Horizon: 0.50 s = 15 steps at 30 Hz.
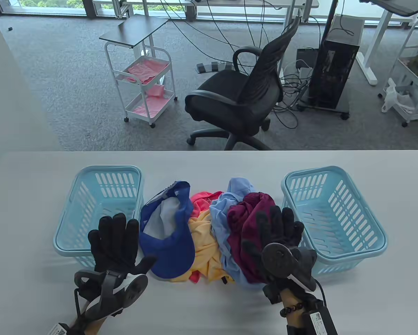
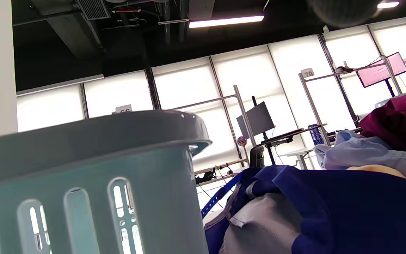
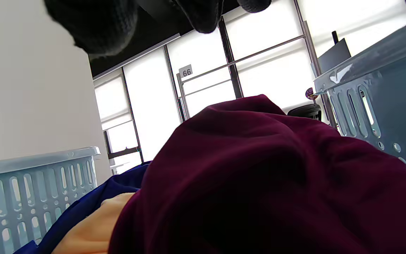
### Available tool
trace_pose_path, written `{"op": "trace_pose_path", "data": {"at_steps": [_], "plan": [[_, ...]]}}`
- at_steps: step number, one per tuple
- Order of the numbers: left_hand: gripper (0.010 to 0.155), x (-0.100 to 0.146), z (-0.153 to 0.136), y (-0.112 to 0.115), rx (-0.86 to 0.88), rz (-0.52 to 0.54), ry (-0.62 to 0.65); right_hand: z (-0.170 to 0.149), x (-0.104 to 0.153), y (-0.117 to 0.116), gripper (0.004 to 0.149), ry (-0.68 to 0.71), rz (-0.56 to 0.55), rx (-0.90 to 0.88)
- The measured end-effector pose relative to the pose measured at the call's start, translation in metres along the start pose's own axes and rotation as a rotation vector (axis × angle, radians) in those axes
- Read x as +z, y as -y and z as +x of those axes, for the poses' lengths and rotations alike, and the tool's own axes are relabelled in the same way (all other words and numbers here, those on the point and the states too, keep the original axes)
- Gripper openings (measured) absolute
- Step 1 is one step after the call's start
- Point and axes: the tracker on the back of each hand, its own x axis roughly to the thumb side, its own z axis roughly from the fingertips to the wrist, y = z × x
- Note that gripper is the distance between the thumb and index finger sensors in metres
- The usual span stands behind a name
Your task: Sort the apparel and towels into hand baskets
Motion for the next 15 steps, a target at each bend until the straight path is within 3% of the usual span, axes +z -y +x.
{"op": "trace_pose_path", "data": {"at_steps": [15], "plan": [[0.1,0.0003,0.0016,-0.0023,0.0,0.01,0.002,-0.0001,0.0006,0.001,0.082,-0.003,0.002,0.0]]}}
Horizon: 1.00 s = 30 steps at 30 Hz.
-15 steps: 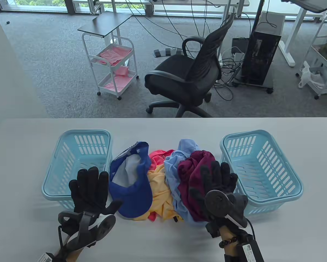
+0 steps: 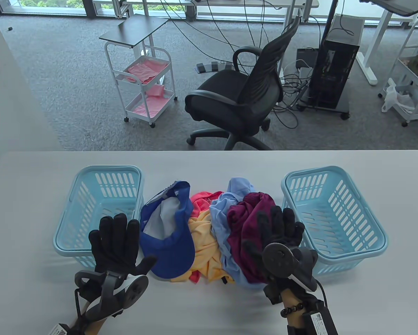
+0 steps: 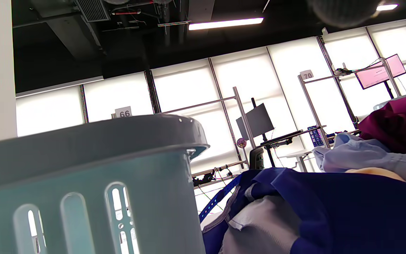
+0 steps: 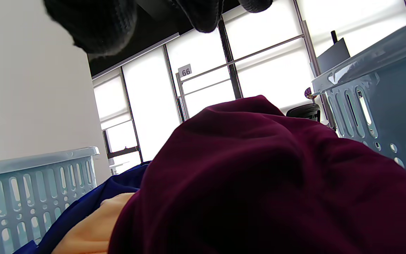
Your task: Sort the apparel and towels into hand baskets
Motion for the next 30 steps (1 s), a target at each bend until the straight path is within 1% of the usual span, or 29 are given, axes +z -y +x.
{"op": "trace_pose_path", "data": {"at_steps": [16,22,24,26,30], "plan": [[0.1,0.001,0.0,-0.001,0.01,0.007,-0.003,0.001,0.001,0.0,0.084,-0.008,-0.002,-0.003],[0.1,0.001,0.001,-0.002,0.006,0.009,-0.002,0.005,0.001,0.004,0.086,-0.028,-0.019,-0.002],[0.1,0.001,0.0,-0.002,0.005,0.011,-0.008,0.007,0.0,0.007,0.088,-0.043,-0.005,-0.003],[0.1,0.001,0.0,-0.002,0.004,0.01,-0.009,0.01,-0.002,0.009,0.091,-0.062,0.043,-0.004],[0.1,0.0,-0.001,-0.003,0.007,0.016,-0.011,0.016,-0.01,0.007,0.097,-0.099,0.103,0.016]]}}
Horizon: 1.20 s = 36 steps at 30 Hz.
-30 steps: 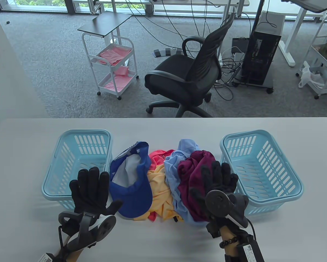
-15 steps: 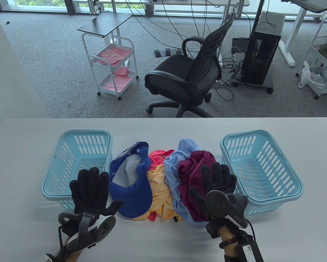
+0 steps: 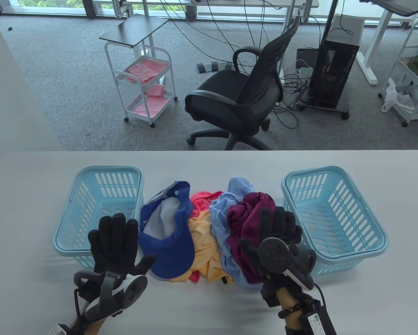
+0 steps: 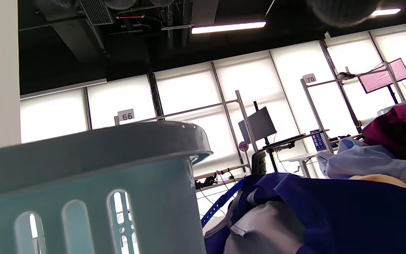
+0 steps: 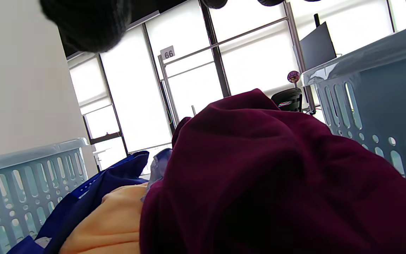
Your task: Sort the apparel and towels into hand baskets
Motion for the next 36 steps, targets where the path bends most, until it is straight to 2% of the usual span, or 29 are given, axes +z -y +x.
{"op": "trace_pose_path", "data": {"at_steps": [3,6,11,14,20,22,26,36], "plan": [[0.1,0.0,0.0,-0.001,0.0,0.006,0.002,0.008,-0.012,-0.004,0.102,-0.026,0.074,0.026],[0.1,0.0,0.0,0.0,0.004,0.009,0.004,0.014,-0.027,-0.013,0.112,-0.073,0.212,0.066],[0.1,0.0,-0.001,-0.001,0.004,0.014,0.006,0.017,-0.053,-0.036,0.12,-0.159,0.364,0.11],[0.1,0.001,-0.001,-0.001,0.008,0.015,0.004,0.011,-0.064,-0.052,0.12,-0.251,0.443,0.171],[0.1,0.001,-0.001,-0.001,0.008,0.018,-0.002,-0.011,-0.072,-0.08,0.119,-0.332,0.455,0.151],[0.1,0.001,-0.002,-0.002,0.008,0.017,-0.005,-0.02,-0.07,-0.089,0.116,-0.338,0.47,0.093],[0.099,0.001,-0.002,-0.002,0.01,0.018,-0.007,-0.028,-0.067,-0.096,0.109,-0.319,0.463,0.096],[0.099,0.001,-0.003,-0.003,0.019,0.028,-0.004,-0.03,-0.063,-0.091,0.081,-0.306,0.265,0.186]]}}
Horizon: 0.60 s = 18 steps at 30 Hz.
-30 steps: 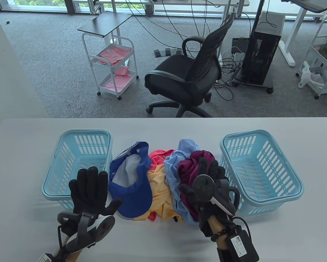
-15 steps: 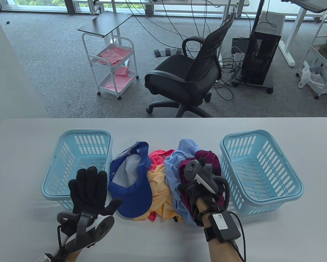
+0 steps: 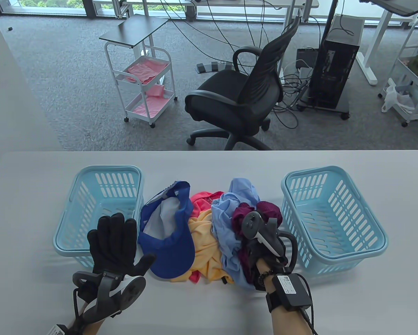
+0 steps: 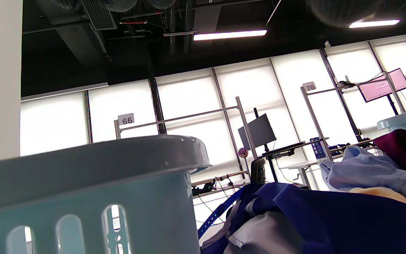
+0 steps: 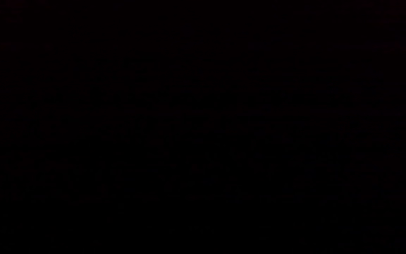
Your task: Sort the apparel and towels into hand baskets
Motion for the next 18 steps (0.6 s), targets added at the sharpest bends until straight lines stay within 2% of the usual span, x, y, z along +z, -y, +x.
{"op": "trace_pose_path", "data": {"at_steps": [6,12,18], "plan": [[0.099,0.0,-0.001,-0.001,0.006,0.008,-0.003,-0.003,0.008,0.018,0.071,-0.024,-0.08,0.009],[0.099,0.001,0.0,-0.001,0.006,0.006,-0.002,-0.002,0.027,0.049,0.066,-0.026,-0.187,0.01],[0.099,0.0,0.0,-0.002,0.006,0.007,-0.002,0.001,0.048,0.079,0.059,0.012,-0.292,-0.081]]}}
